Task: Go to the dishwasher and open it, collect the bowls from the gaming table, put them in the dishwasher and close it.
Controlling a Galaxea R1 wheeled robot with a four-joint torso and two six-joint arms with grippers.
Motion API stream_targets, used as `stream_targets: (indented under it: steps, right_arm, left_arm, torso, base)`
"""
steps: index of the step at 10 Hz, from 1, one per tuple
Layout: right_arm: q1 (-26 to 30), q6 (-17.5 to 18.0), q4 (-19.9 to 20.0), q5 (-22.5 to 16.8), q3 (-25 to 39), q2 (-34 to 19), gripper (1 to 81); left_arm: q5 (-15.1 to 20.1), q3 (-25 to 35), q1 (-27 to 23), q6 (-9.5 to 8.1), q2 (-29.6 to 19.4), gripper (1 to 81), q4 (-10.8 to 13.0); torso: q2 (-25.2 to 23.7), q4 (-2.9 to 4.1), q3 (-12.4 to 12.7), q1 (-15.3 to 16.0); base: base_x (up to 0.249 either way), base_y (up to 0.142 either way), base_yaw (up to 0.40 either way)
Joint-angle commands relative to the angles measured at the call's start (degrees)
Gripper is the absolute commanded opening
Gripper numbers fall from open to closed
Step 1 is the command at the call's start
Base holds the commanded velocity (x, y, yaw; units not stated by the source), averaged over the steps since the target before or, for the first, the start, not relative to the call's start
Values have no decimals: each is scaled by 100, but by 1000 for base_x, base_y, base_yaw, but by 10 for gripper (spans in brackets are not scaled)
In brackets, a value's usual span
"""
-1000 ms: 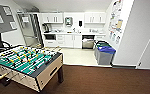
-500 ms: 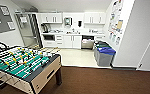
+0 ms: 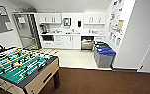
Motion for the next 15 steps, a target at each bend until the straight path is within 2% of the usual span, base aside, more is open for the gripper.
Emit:
stream_targets:
  steps: [1,8,15]
  right_arm:
    - [255,-7,-56,-225,16,-70,10]
    - [220,-7,-47,-216,-1,-70,10]
    - [221,-7,-56,-224,-1,-26,10]
  left_arm:
    - [200,34,-199,12,-158,10,82]
    - [200,34,-199,12,-141,10,82]
    - [209,7,-199,20,-35,10,82]
  torso:
    - [0,0,0,1]
    - [0,0,0,1]
    - [0,0,0,1]
  base:
    - [145,0,0]
    - [145,0,0]
    - [145,-63,0]
